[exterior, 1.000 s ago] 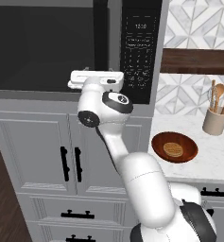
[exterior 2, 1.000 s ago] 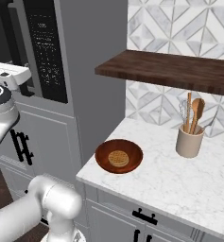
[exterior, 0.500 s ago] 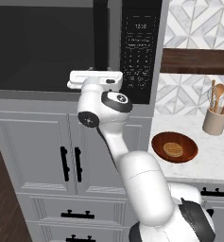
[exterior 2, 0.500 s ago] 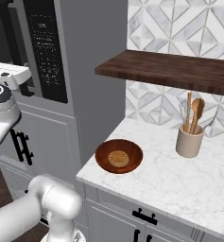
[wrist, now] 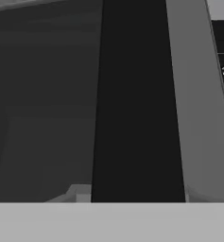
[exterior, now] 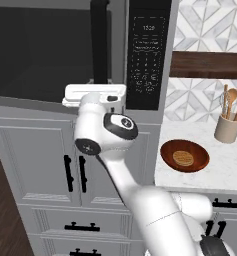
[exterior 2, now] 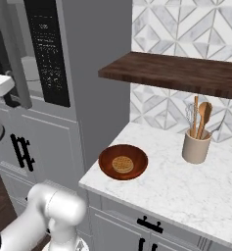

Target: Open the microwave, place the bowl with waffle inside the microwave, then close the microwave door and turn it on.

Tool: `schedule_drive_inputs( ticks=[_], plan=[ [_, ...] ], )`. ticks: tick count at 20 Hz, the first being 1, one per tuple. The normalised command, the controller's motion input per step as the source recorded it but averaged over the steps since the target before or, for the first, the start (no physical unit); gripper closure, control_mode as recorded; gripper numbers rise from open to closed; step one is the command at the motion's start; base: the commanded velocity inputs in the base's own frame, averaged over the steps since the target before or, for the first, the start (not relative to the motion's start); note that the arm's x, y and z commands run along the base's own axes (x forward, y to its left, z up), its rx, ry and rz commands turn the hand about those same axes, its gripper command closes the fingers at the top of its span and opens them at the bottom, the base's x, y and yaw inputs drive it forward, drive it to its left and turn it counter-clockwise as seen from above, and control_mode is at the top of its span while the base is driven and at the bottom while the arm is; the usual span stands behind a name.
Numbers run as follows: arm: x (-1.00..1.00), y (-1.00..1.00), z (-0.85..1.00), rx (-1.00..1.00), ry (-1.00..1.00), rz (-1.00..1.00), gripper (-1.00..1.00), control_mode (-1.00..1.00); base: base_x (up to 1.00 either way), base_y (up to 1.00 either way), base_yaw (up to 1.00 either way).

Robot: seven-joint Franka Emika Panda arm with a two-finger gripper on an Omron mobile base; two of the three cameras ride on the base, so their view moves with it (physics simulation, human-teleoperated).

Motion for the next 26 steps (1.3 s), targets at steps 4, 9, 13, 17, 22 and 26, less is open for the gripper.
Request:
schedule_drive_inputs(
  ticks=[4,9,13,17,22,26],
  plan=[
    [-1.00,0.90,0.00,-0.01,0.00,0.00,1.00,-1.00,0.00,0.00,0.00],
    [-0.95,0.98,0.00,-0.03,0.00,0.00,-1.00,-1.00,0.00,0.00,0.00],
    [-0.64,0.74,-0.04,-0.09,0.05,0.00,-1.00,-1.00,0.00,0.00,0.00],
    [-0.62,-0.09,-0.03,0.05,-0.02,0.00,-1.00,-1.00,0.00,0.00,0.00],
    [-0.93,-0.72,0.16,0.24,-0.06,0.03,-1.00,-1.00,0.00,0.00,0.00],
    [-0.67,-0.71,0.28,0.29,-0.02,0.09,-1.00,-1.00,0.00,0.00,0.00]
  ],
)
